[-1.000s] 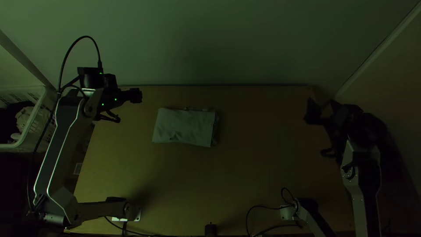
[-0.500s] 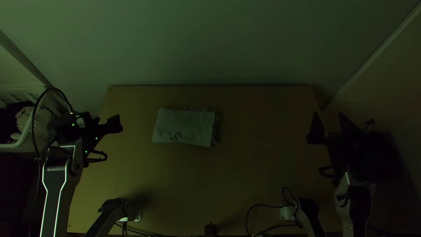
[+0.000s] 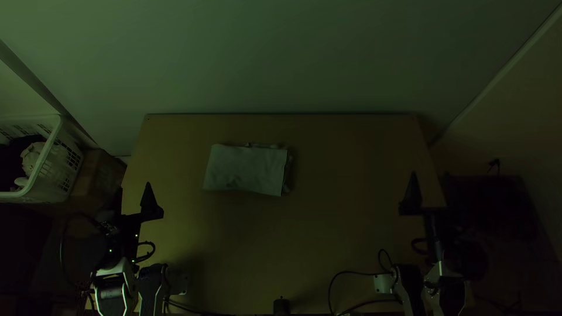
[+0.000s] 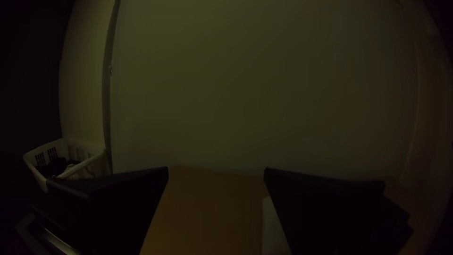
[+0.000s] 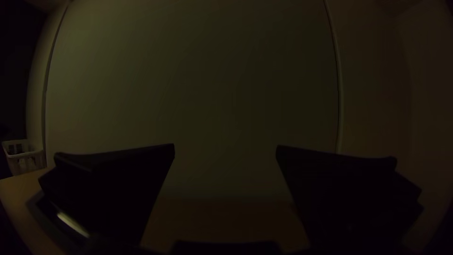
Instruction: Fold the t-shirt
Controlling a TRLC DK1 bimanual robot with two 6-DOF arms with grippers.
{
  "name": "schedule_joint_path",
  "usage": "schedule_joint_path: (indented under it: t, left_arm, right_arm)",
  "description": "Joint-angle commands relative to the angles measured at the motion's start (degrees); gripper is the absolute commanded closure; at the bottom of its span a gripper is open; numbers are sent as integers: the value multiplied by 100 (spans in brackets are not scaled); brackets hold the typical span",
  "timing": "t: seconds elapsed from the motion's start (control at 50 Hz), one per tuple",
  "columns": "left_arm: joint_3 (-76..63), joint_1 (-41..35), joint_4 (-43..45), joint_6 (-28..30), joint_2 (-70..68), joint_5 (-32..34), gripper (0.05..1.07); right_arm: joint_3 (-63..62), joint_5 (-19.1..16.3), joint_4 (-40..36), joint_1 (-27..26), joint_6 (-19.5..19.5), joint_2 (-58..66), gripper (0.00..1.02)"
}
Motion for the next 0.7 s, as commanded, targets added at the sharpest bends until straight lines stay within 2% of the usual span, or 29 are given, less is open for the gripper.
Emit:
schedule_joint_path:
  t: [0.0, 0.1, 0.24, 0.34, 0.48, 0.56, 0.68]
  left_arm:
    - [-778, 56, 463, 98, -762, -1, 10]
    - [-1209, 65, 639, -7, -814, -27, 10]
    - [-1824, 56, 1553, 63, -814, -36, 10]
    - [-2211, 38, 1869, 151, -814, -36, 10]
    - [-2580, 12, 1878, 239, -823, -36, 10]
    - [-2668, 38, 1755, 274, -806, -36, 10]
    - [-2650, 73, 1579, 257, -806, -1, 10]
  right_arm:
    - [-652, -43, 407, 38, -47, -400, 4]
    - [-1135, -43, 434, 143, -56, -567, 4]
    - [-1856, -34, 644, 99, -65, -1024, 4]
    - [-2129, -34, 644, -41, -21, -1033, 4]
    - [-2375, 10, 504, -367, -3, -1033, 4]
    - [-2383, 1, -85, -498, 93, -1033, 4]
    - [-2366, 63, -278, -586, 93, -1024, 4]
